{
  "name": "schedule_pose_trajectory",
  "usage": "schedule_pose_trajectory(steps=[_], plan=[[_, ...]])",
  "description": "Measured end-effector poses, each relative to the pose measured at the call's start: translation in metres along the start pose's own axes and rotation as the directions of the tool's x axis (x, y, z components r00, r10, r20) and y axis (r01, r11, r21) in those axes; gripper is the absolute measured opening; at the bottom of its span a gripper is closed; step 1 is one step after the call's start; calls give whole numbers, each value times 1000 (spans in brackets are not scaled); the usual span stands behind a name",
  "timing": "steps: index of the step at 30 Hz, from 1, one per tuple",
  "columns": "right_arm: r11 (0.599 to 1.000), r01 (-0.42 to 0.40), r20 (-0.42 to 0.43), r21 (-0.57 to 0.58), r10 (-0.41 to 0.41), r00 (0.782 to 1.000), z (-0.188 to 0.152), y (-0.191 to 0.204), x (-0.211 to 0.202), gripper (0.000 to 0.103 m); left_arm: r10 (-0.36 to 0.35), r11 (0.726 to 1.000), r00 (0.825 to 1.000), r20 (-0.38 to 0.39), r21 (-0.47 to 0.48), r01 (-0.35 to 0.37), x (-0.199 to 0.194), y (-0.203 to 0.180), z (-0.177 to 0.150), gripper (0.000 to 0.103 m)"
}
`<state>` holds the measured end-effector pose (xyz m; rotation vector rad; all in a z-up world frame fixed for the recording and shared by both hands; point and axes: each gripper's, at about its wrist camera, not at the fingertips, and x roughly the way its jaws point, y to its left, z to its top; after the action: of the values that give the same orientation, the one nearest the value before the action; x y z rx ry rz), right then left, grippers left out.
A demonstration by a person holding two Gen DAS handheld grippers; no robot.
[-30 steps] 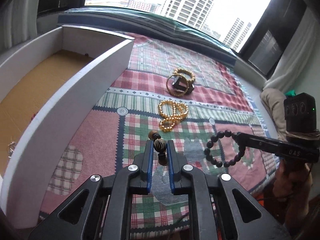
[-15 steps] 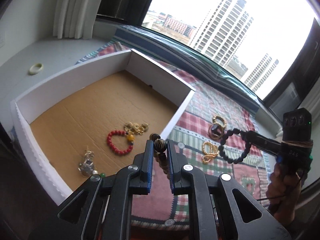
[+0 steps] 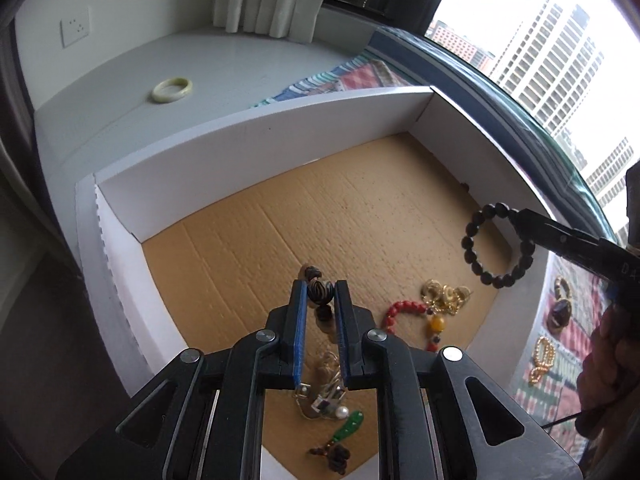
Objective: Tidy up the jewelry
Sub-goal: 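Carry both bracelets into the white box and open both tools, then move both tools back over the quilt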
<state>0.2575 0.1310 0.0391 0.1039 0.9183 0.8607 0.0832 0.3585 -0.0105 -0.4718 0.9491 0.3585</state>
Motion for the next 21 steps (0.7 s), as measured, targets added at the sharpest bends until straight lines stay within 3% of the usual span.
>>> schedule_pose_trajectory(steps=[1, 2, 4, 6, 10, 13, 18, 21], plan=[[1000, 24, -18, -17, -25, 1000, 2, 4, 16, 13, 22, 1000, 1000, -1, 3, -22, 3, 0, 0, 19], [998, 46, -30, -31, -47, 998, 3, 8, 28, 16, 36, 999, 999, 0, 0, -36, 5, 0, -1, 37], [996, 66, -48, -60, -69, 996, 3, 17, 48, 18, 28, 1000, 999, 26, -13, -27, 1, 1, -4, 59], [997, 45, -44, -69, -48, 998, 1, 24, 49, 34, 18, 1000, 998, 54, -7, -17, -6, 0, -8, 61], [995, 8, 31, -102, -5, 999, -8, 33, 12, 40, -3, 1000, 997, 82, -6, 3, -19, -3, -18, 67], [990, 49, 94, -132, -37, 995, -19, 33, -18, 50, -41, 999, 994, 99, 26, 38, -31, -20, -31, 71], [973, 168, 171, -156, -140, 975, -71, 16, -79, 54, -122, 982, 988, 90, 154, 107, -43, -74, -60, 76], [957, 255, 209, -138, -224, 952, -113, -9, -121, 54, -196, 958, 979, 51, 221, 181, -48, -112, -83, 80]])
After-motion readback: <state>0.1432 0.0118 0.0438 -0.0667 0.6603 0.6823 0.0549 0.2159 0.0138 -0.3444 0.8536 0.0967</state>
